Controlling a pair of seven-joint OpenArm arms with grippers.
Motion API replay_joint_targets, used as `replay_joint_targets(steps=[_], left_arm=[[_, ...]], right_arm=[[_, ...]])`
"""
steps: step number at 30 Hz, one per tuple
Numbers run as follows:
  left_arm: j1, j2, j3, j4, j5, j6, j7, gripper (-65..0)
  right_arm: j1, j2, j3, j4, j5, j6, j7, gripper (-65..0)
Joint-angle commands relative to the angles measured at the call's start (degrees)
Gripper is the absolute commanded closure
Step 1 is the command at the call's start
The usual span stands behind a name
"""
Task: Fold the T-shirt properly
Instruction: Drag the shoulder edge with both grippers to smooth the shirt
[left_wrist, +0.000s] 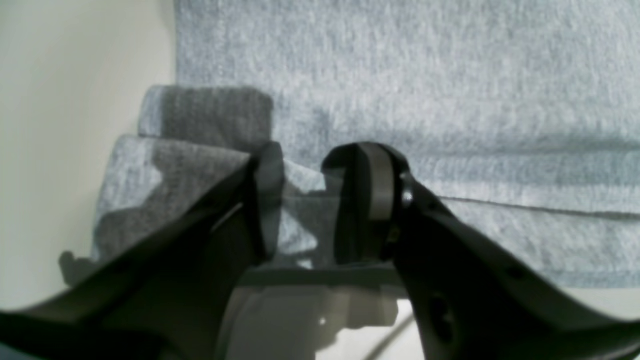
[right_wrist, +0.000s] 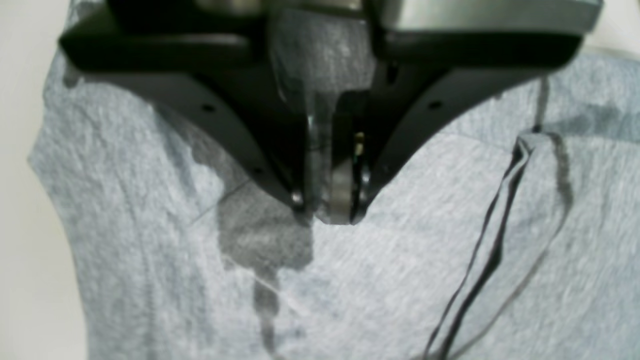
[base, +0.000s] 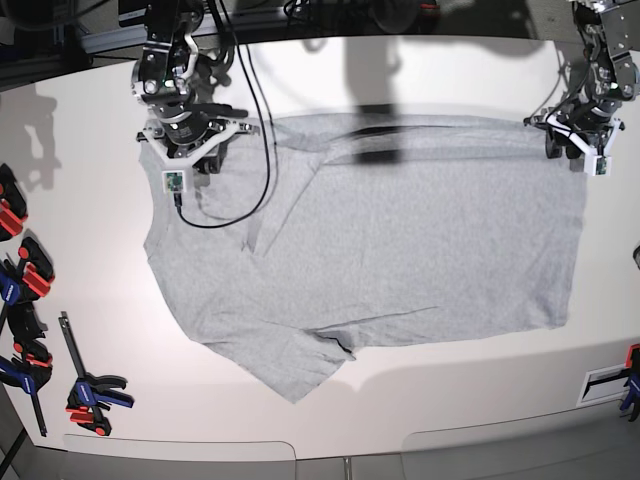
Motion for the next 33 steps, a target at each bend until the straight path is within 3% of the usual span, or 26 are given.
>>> replay_joint_targets(steps=[1,10,21,24,26,29,33], left_arm=[[0.04,-0.94,-0.26,0.63,0.11,0.9,1.51,-21.5],[-0.15,-0.9,-0.26,0.66,-5.4,1.01,-0.28,-21.5],[-0.26,3.21,-0.26,0.66,-5.2,0.83,-0.46,-21.5],[-0.26,4.15,-0.26,0.66,-2.14,0.85,-0.15,-21.4],[-0.09,4.28,-0.26,0.63,-0.9,0.85,1.03,-16.7],[0.94,4.26,-0.26,0.66,-0.74,0.72,3.3,0.0],[3.89,4.24,-0.26,0.66,-0.72,0.61,3.91,0.0]], right_arm=[[0.0,0.24,0.7,0.55,-0.04,-1.09,0.15,-5.7],[-1.88,1.33,4.31,4.26,3.21,-2.34,-0.07,-2.9],[-5.55,1.36,4.48,6.93,3.08,-2.36,-0.44,-2.9],[-5.51,2.34,4.48,5.49,2.71,-2.36,-0.42,-2.9],[-5.55,3.04,4.5,4.2,2.73,-2.36,-0.5,-2.1],[-5.81,3.23,4.55,3.93,2.71,-1.07,-2.71,0.0],[-5.92,3.61,4.52,3.96,2.73,1.57,-3.98,0.0]])
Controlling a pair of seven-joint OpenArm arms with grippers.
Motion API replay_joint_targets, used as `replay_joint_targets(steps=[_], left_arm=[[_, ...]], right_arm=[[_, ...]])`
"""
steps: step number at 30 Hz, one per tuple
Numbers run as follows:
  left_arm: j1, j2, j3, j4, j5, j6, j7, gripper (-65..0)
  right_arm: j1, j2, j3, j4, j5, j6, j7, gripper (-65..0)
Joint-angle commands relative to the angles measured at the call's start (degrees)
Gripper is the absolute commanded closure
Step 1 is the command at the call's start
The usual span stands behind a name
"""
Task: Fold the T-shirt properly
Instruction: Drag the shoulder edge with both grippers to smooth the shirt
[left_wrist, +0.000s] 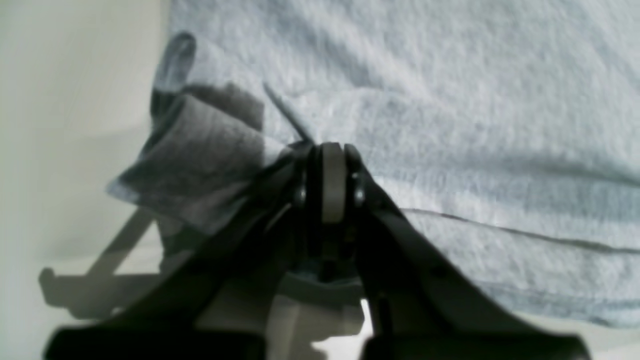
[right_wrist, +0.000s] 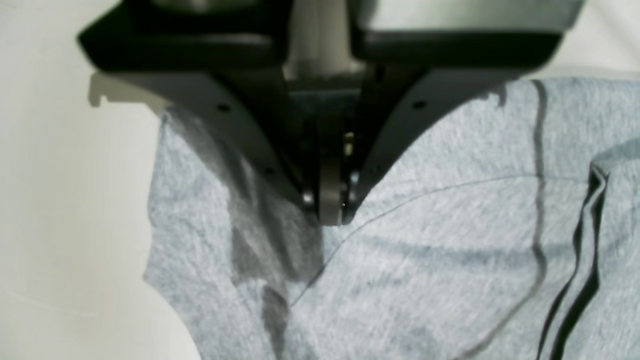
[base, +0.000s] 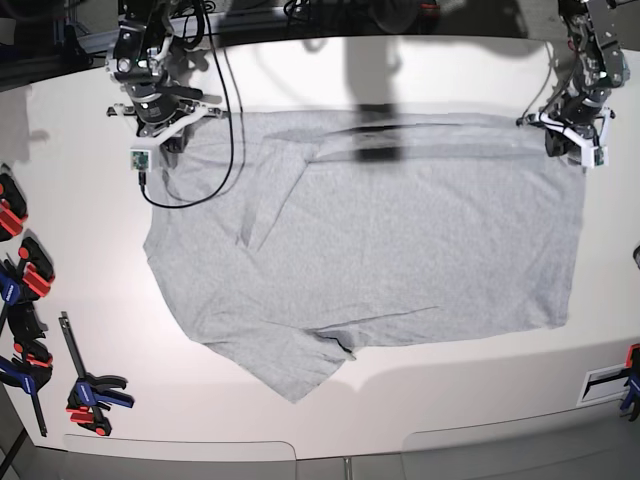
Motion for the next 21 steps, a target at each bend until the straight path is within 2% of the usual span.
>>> replay_joint_targets(steps=[1,8,21], left_arm=[[1.99,-0.26,0.2,-0.28,1.6,-0.17,5.84,0.0],[7.82,-0.79,0.13,-0.28,1.36,-0.17,6.6,0.0],[14.01,-0.81,0.09,-0.22,0.87,-0.15,8.63,0.0]], right_arm=[[-0.28,0.7,0.04,0.44,-0.09,0.74,-1.84,0.0],[-5.11,3.61,0.61,1.22,-0.07,0.7,-3.63,0.0],[-15.3,3.65,5.53,11.26,0.33,1.05,-3.54,0.0]])
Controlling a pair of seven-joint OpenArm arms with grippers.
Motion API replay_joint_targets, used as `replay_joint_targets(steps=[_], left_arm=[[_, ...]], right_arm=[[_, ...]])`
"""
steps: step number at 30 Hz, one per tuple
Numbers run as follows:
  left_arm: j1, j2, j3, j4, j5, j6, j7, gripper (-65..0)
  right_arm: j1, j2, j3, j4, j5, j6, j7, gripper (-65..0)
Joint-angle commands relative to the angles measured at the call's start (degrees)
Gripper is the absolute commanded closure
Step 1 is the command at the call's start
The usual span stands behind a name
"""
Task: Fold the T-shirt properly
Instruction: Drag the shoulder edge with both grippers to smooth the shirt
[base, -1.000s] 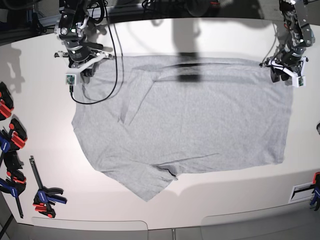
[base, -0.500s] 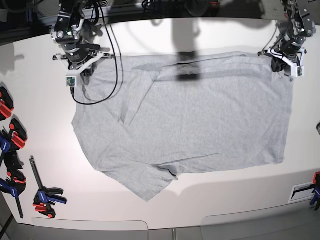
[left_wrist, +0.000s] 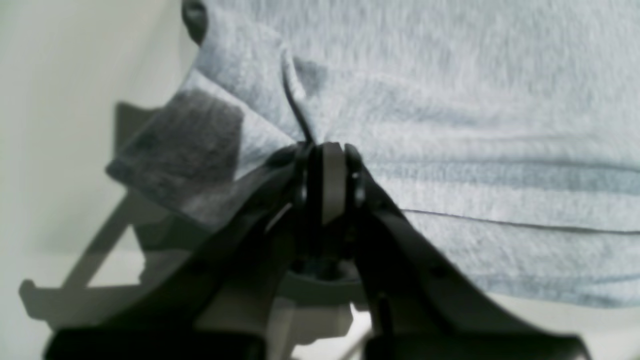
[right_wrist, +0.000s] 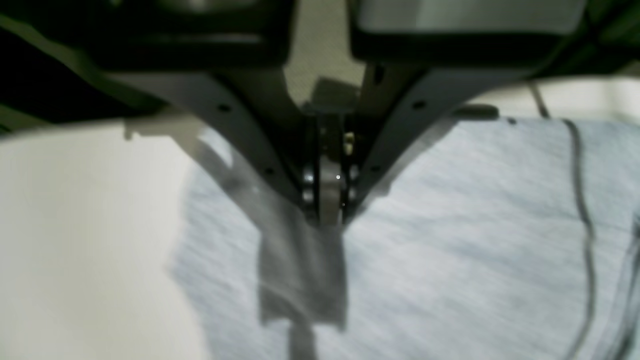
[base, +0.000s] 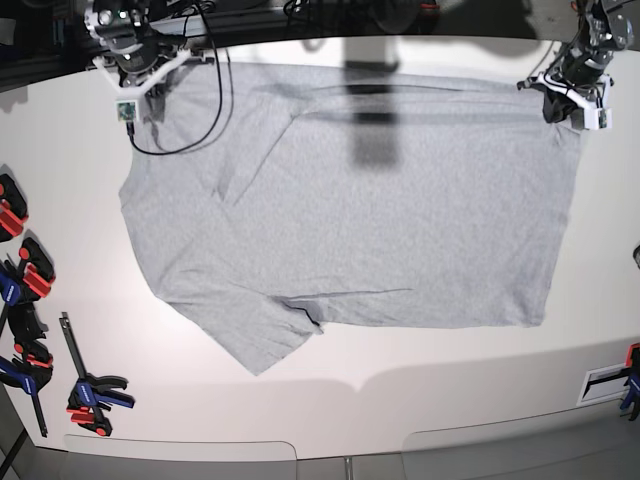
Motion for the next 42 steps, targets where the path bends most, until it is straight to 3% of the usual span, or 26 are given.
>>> replay_joint_targets(steps=[1,16,22,26,34,38,42], left_arm=[[3.15,0.48,0.63,-1.79,5.92,1.66,12.04,0.0],[9.16,0.72,0.63,-1.81,0.61,1.66,13.14,0.0],[10.34,2.58,-0.2,-1.79,0.15,1.64,13.33,0.0],[10.29,2.69,-0.22,-1.49,-0.48,1.64,11.19,0.0],[9.81,2.71,-0.22,10.88,-0.46,1.66,9.84,0.0],[9.31,2.67,-0.22,20.0,0.66,1.92,9.62,-16.6],[8.33,2.19,-0.22,28.0,5.86,5.38,9.6,-19.4]], right_arm=[[-0.17,0.35,0.74,1.77,0.13,0.35,1.01,0.0],[4.13,3.41,0.59,2.58,0.63,0.9,3.32,0.0],[6.8,4.76,0.57,2.58,3.17,1.01,3.15,0.0],[7.1,5.46,0.57,2.58,3.19,1.03,3.37,0.0],[9.68,5.75,0.57,2.58,6.08,1.03,3.15,0.0],[11.52,5.75,0.57,2.58,6.4,1.01,3.02,0.0],[12.7,5.75,0.57,2.58,6.43,1.01,2.91,0.0]])
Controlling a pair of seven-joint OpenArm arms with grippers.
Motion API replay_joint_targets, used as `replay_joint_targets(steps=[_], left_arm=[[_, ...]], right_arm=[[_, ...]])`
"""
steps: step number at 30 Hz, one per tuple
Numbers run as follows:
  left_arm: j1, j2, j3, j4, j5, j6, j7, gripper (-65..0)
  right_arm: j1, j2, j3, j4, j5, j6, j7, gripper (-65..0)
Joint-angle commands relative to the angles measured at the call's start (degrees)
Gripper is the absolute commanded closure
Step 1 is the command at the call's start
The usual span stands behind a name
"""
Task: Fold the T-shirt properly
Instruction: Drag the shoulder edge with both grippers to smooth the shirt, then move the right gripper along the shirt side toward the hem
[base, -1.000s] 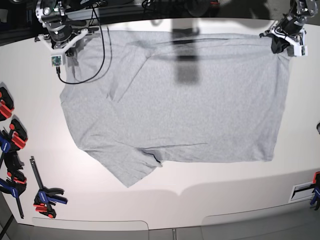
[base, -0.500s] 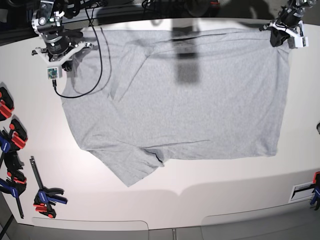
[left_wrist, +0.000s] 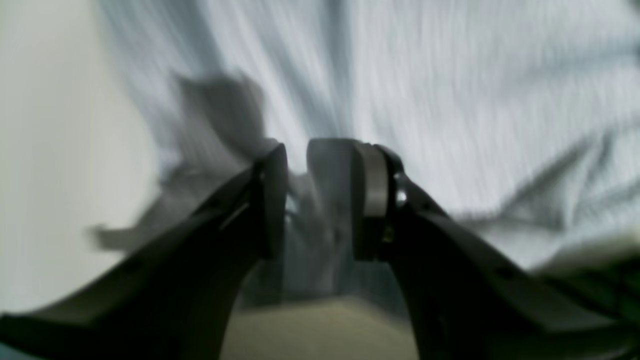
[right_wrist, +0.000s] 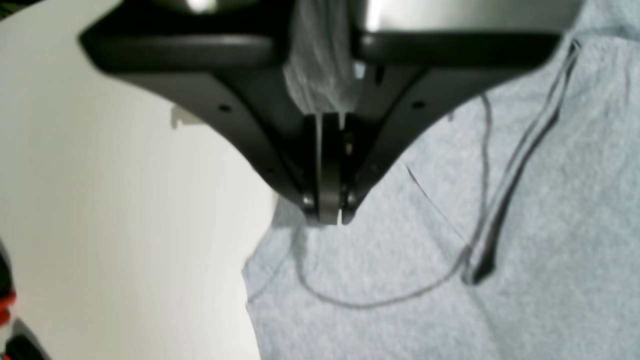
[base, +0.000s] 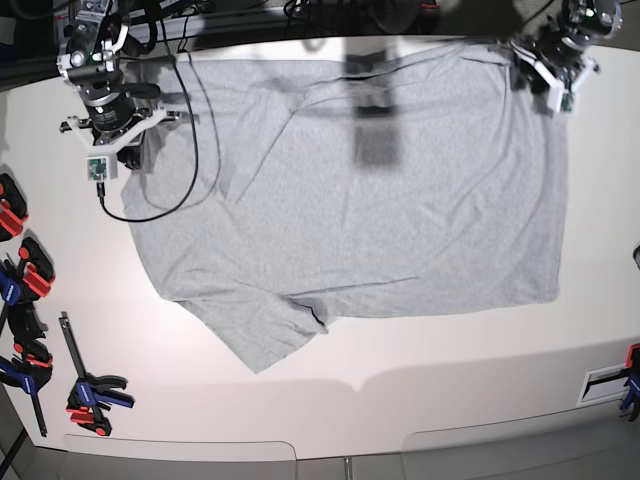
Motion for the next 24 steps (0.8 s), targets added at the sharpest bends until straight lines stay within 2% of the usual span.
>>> replay_joint_targets(steps=[1,3,9,17,20,24], left_arm=[[0.0,-1.07,-0.48,2.25,1.46,0.9,-1.4,-19.4],[-0.55,-1.49,-0.48,4.44,3.56,1.73,-1.49,-19.4],[-0.66,-2.25,-0.48,3.26,3.82,2.03,-1.36,-19.4],[-0.83,-2.27,-0.48,-10.95,3.82,2.01,-2.69,-18.9],[-1.09,-2.27,-0.48,-15.56,3.85,2.03,-4.98,-18.9],[-3.76,-2.25,-0.48,-19.87,5.46,2.05,-5.16,-18.9]], right_arm=[[0.17,0.61,0.22,1.2,0.35,0.15,1.11,0.0],[0.2,0.61,0.22,1.2,0.37,0.15,1.14,0.0],[0.15,0.59,0.22,1.2,0.37,0.15,1.16,0.0],[0.87,0.59,0.22,1.2,0.39,0.13,1.53,0.0],[0.94,0.59,0.22,1.2,0.39,0.13,1.6,0.0],[0.94,0.59,0.22,1.2,0.39,0.13,1.6,0.0]])
